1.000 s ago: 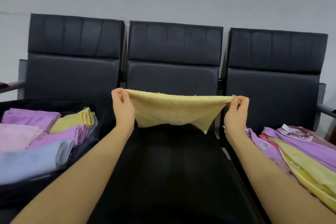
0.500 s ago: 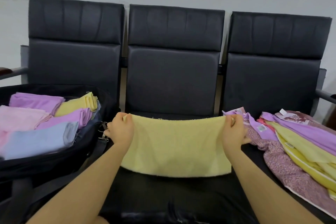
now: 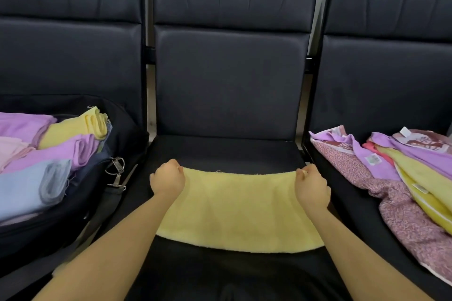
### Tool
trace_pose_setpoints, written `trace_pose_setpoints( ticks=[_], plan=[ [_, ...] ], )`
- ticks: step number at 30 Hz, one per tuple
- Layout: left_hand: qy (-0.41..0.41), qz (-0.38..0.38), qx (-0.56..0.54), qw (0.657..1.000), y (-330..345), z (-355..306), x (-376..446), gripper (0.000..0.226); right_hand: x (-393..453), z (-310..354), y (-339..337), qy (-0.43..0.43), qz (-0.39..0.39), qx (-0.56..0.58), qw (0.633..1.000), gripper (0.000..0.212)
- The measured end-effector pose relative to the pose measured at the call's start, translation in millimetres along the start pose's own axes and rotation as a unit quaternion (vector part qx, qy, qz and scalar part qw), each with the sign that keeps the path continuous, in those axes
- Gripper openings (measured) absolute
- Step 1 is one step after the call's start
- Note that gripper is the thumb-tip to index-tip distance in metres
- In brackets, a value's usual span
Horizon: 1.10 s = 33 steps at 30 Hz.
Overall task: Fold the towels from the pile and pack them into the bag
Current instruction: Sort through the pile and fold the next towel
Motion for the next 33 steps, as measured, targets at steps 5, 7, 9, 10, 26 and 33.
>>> trace_pose_setpoints(
  ticks=[5,7,9,10,26,33],
  plan=[
    [0.01,-0.052,-0.004,0.999,-1,-7,2,0.023,3,7,4,-0.04,-0.036,-0.066,0.996,0.021],
    [0.015,-0.052,-0.018,0.998,-3,-6,1,0.023,3,10,4,-0.05,-0.041,-0.055,0.996,0.019],
    [0.046,-0.067,0.025,0.996,-3,-3,-3,0.038,-1,12,6,-0.064,-0.039,-0.058,0.995,0.023],
    [0.076,-0.079,0.042,0.993,-4,-3,-8,0.045,-5,13,8,-0.079,-0.036,-0.057,0.995,0.029],
    [0.07,-0.048,0.248,0.965,10,21,-74,0.045,-78,23,61,-0.283,0.324,-0.25,0.867,0.057],
    [0.163,-0.096,0.134,0.973,-10,16,-64,0.045,-82,27,68,-0.271,0.353,-0.257,0.858,0.059]
  ],
)
Point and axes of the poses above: each hand's wrist, its own x-axis towards the middle knuckle, its own y-axis out of the palm, z = x × y, the point moved 4 cm from there along x, towards the middle knuckle, and after that the axes turned 6 degrees about -y, right-handed, at the moved point
